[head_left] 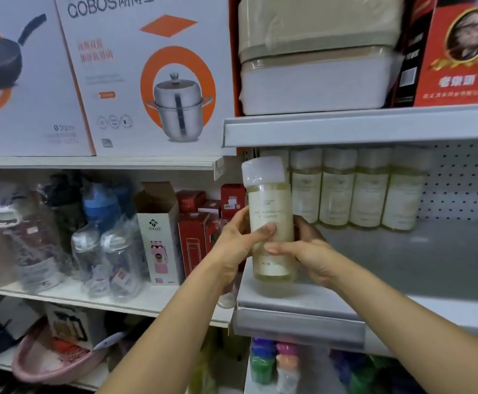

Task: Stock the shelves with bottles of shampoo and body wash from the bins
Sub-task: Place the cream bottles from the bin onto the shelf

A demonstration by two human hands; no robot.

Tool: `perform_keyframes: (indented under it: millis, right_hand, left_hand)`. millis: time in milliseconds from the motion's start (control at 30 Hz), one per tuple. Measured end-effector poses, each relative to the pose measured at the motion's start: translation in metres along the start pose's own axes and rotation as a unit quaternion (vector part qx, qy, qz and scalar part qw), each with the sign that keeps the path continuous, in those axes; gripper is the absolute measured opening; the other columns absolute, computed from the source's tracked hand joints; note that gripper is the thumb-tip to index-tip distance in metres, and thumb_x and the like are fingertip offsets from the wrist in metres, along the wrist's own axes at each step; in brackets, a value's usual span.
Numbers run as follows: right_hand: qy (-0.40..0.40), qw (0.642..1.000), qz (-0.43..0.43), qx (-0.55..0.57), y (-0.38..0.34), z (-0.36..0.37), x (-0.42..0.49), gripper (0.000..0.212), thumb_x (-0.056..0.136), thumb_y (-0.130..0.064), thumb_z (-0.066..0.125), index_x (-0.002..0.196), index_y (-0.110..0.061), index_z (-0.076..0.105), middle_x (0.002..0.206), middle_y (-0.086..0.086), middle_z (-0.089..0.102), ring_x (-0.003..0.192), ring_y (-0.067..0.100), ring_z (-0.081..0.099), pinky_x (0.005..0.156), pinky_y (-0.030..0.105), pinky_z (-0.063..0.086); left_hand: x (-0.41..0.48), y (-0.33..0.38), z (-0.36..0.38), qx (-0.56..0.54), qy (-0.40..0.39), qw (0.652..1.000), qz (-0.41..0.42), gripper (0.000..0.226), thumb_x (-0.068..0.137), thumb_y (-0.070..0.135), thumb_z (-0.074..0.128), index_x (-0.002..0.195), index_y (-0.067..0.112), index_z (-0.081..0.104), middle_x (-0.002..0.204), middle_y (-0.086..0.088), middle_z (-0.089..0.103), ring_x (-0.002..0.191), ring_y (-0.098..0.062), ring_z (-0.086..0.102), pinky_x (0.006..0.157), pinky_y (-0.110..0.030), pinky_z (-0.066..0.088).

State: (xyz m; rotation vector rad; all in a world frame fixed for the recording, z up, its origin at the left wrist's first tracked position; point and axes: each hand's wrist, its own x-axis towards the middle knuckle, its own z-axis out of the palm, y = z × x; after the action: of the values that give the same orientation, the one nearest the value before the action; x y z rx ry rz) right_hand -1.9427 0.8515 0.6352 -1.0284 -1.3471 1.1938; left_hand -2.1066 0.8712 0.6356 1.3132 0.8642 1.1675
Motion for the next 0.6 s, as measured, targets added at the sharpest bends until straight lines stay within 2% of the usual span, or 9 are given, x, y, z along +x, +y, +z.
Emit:
perform_keyframes:
  millis: [67,133,200,300,367,500,600]
  right_hand:
    - [-0.002,0.999,-0.018,-0.038,0.007,-0.006,0.014,0.072,0.065,-0.003,0.087,0.124,-0.028,0.053,0.116,-0.002,0.070,0.106,0.017,0.068,0.088,0.038,0.057]
    - [-0.003,0.998,-0.024,-0.060,0.015,-0.012,0.027,0.074,0.065,-0.005,0.087,0.123,-0.033,0.052,0.118,-0.007,0.069,0.110,0.015,0.065,0.094,0.040,0.054]
    - [-0.011,0.997,-0.034,-0.069,0.021,-0.016,0.037,0.076,0.069,-0.003,0.085,0.129,-0.031,0.048,0.121,-0.007,0.067,0.112,0.013,0.064,0.092,0.037,0.055]
    - [-0.028,0.996,-0.047,-0.073,0.027,-0.021,0.051,0.080,0.074,0.002,0.080,0.137,-0.026,0.041,0.124,-0.007,0.064,0.111,0.007,0.064,0.083,0.024,0.056]
    - [-0.012,0.995,-0.048,-0.083,0.032,-0.022,0.064,0.081,0.074,0.001,0.081,0.139,-0.022,0.038,0.126,-0.004,0.063,0.111,0.008,0.064,0.082,0.023,0.056]
    - [0.042,0.992,-0.011,-0.118,0.038,-0.022,0.091,0.082,0.072,-0.009,0.085,0.138,-0.012,0.036,0.130,0.004,0.060,0.114,0.018,0.060,0.089,0.031,0.053]
    - [0.055,0.989,0.007,-0.136,0.040,-0.024,0.108,0.080,0.073,-0.013,0.085,0.137,-0.012,0.038,0.132,0.004,0.059,0.117,0.021,0.059,0.098,0.040,0.052]
  left_hand:
    - [0.013,-0.008,0.001,-0.006,-0.010,1.000,0.005,0.081,0.069,0.023,0.089,0.140,0.022,0.050,0.126,-0.005,0.069,0.116,-0.024,0.066,0.100,-0.050,0.052]
    - [0.025,-0.014,0.000,-0.012,-0.017,1.000,0.010,0.084,0.068,0.017,0.089,0.141,0.021,0.048,0.128,-0.007,0.068,0.119,-0.026,0.065,0.101,-0.052,0.051]
    - [0.036,-0.018,-0.001,-0.001,-0.021,1.000,0.015,0.083,0.070,0.013,0.087,0.142,0.023,0.046,0.128,-0.006,0.068,0.118,-0.026,0.065,0.099,-0.052,0.053]
    - [0.053,-0.024,-0.002,0.035,-0.020,0.999,0.014,0.078,0.078,0.008,0.081,0.144,0.028,0.044,0.126,-0.004,0.068,0.117,-0.024,0.065,0.097,-0.052,0.054]
    - [0.062,-0.027,-0.002,0.047,-0.006,0.999,0.003,0.072,0.084,0.010,0.077,0.144,0.029,0.043,0.125,-0.003,0.068,0.115,-0.023,0.065,0.093,-0.048,0.057]
    - [0.080,-0.035,0.000,0.039,0.013,0.999,-0.017,0.070,0.087,0.015,0.074,0.148,0.023,0.040,0.128,-0.006,0.065,0.114,-0.024,0.066,0.092,-0.044,0.058]
    - [0.097,-0.038,0.003,0.044,0.039,0.998,-0.021,0.068,0.089,0.014,0.072,0.148,0.019,0.040,0.129,-0.006,0.064,0.112,-0.023,0.065,0.091,-0.042,0.058]
